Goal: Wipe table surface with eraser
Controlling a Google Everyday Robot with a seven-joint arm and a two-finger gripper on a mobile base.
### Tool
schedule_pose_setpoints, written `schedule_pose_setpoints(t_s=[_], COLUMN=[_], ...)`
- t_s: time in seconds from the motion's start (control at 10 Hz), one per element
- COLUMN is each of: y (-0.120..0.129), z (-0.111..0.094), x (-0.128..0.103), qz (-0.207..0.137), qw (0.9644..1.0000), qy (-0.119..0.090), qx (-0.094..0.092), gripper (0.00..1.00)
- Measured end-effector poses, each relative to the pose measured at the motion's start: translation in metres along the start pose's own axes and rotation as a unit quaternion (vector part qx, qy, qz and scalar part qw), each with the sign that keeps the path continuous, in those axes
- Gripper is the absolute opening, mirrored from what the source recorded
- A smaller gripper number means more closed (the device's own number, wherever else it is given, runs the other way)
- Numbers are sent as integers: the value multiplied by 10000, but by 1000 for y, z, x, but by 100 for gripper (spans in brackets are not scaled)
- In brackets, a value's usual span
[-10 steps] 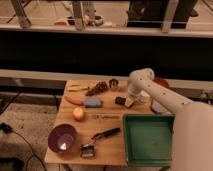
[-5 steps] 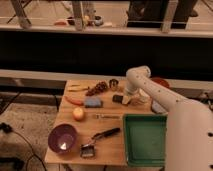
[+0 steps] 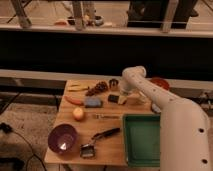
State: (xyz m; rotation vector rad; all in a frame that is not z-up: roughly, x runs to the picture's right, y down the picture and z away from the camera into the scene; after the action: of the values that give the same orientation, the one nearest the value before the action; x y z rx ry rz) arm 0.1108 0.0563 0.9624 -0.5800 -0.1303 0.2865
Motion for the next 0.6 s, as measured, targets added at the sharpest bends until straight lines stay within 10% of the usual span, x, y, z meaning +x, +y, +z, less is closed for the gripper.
schedule_pose_setpoints(t_s=[0.6], y=[46], z=[-17], x=[2], qz=[171], qw=[9999], qy=[9], qx=[-22], gripper=[0])
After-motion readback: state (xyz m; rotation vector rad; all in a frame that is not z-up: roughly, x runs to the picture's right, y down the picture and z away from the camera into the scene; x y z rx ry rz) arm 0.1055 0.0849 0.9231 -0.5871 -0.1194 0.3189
